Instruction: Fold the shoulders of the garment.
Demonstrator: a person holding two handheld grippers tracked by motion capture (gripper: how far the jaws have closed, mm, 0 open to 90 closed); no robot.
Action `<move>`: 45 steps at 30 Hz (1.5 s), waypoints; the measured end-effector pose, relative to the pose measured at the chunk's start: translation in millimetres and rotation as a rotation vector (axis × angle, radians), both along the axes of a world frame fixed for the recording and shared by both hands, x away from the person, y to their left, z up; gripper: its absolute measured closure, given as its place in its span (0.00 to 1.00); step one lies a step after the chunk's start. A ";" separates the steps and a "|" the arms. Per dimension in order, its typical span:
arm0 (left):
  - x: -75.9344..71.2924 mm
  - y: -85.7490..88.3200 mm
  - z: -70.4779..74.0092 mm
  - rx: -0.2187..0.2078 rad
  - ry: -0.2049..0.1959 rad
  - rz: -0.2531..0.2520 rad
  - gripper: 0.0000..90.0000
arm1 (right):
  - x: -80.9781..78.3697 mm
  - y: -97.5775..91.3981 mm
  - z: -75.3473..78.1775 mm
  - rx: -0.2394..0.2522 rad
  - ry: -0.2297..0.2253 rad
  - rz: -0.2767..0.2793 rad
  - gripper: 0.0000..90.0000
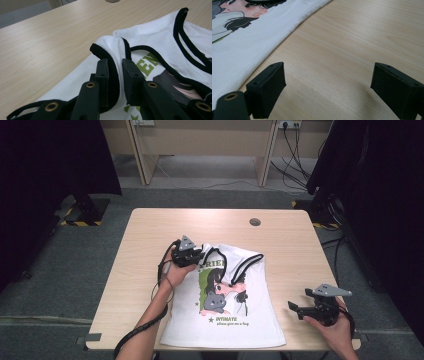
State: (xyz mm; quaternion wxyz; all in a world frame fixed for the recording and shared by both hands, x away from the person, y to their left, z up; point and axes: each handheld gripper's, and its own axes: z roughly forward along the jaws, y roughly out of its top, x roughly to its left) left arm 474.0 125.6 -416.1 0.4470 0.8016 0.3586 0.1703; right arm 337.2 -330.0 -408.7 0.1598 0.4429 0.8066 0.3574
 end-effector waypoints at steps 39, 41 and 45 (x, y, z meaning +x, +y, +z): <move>-28.3 -22.7 2.9 0.220 0.071 -0.395 0.76 | -0.5 0.9 -0.1 -0.009 -0.001 -0.002 0.14; -33.0 -20.4 1.8 0.237 0.079 -0.415 0.78 | -0.3 1.1 -0.2 -0.010 0.001 0.000 0.14; -42.1 -15.2 -0.4 0.254 0.100 -0.440 0.76 | -0.1 1.3 -0.2 -0.010 0.002 0.000 0.14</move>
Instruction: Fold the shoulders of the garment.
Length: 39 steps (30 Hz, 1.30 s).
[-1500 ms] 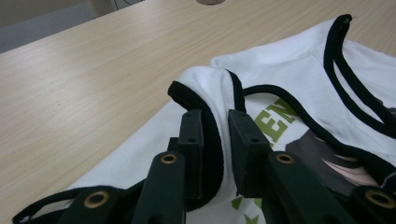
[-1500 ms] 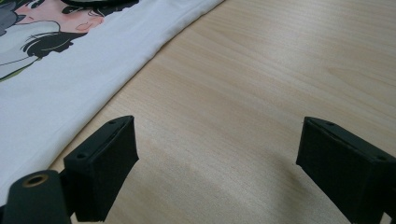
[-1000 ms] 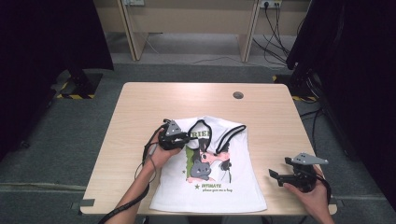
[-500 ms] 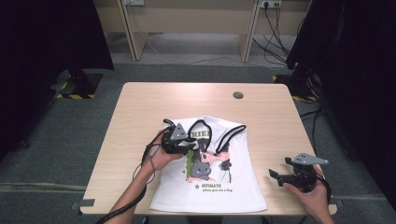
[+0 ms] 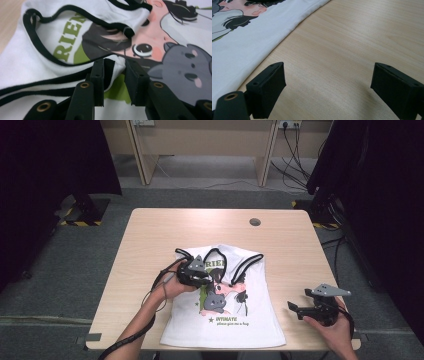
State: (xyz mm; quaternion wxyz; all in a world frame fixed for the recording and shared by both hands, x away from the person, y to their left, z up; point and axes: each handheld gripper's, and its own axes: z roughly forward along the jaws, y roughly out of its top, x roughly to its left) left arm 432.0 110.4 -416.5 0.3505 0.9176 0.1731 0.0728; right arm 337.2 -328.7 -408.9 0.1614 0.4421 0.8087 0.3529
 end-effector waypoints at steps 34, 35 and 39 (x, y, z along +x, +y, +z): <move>-20.1 20.5 5.6 -0.063 -0.039 0.090 0.52 | 66.8 157.0 11.9 -0.050 0.014 0.357 0.40; -21.3 24.3 5.5 -0.078 -0.039 0.110 0.52 | 66.8 157.0 11.9 -0.050 0.014 0.357 0.43; -23.4 27.0 4.8 -0.085 -0.039 0.119 0.49 | 71.9 165.0 10.8 -0.053 0.017 0.360 0.46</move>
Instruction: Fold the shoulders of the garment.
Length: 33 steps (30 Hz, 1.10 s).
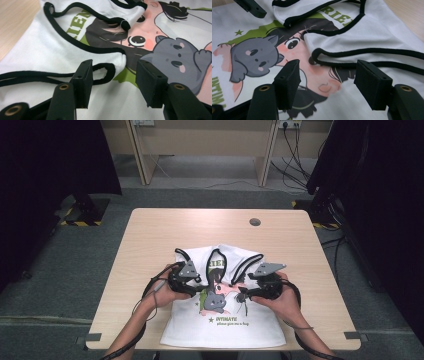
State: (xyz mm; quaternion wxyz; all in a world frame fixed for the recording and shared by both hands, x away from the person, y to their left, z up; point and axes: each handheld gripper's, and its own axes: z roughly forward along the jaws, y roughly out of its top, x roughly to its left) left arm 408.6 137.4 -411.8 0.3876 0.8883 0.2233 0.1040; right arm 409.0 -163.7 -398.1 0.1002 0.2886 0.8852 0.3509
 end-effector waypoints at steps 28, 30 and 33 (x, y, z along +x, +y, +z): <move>-0.2 -24.3 -11.2 0.063 -0.014 -0.036 0.76 | 10.4 23.7 -16.6 -0.060 0.018 0.037 0.91; 0.1 -24.7 -11.5 0.070 -0.016 -0.038 0.80 | 8.3 24.0 -16.6 -0.059 0.021 0.042 0.91; 0.4 -25.5 -11.5 0.072 -0.019 -0.034 0.84 | 7.7 22.9 -16.5 -0.047 0.029 0.037 0.91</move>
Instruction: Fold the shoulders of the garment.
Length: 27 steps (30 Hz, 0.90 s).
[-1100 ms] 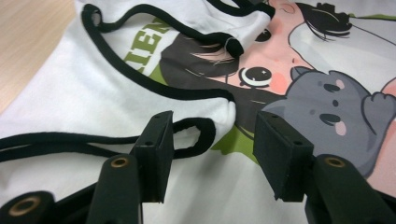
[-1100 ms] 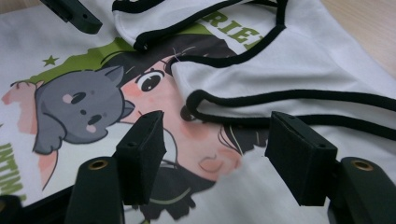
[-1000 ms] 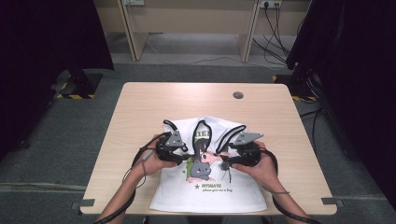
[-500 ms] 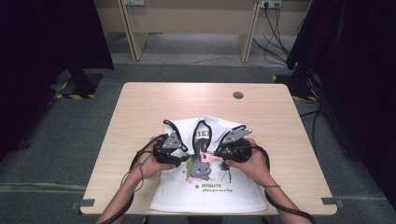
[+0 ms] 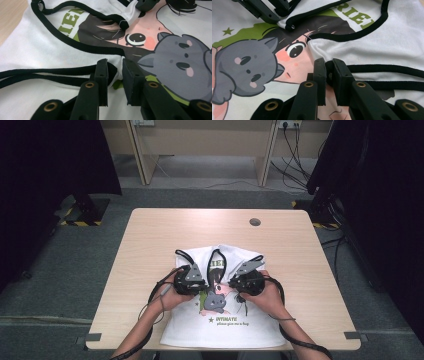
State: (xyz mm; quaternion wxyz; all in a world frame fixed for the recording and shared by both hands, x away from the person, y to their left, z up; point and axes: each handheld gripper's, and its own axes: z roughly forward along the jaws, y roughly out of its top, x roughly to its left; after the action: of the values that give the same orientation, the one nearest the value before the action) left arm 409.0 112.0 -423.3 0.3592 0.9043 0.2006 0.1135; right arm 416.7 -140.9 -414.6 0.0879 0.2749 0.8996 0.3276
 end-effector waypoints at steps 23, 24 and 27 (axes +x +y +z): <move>-5.7 -10.7 3.3 -0.019 -0.009 -0.024 0.87 | -3.9 -14.0 9.3 0.000 0.000 0.002 0.93; -5.9 -11.1 3.2 -0.017 -0.011 -0.024 0.87 | -4.0 -15.3 9.6 -0.003 -0.001 0.005 0.93; -6.2 -12.5 2.3 -0.019 -0.009 -0.025 0.87 | -5.6 -17.6 9.5 -0.006 0.004 0.009 0.93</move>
State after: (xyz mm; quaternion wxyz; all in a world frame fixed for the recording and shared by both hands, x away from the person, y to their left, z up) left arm 402.8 99.4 -421.0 0.3699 0.9029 0.1887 0.1115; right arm 411.1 -158.5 -405.1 0.0852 0.2711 0.9020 0.3249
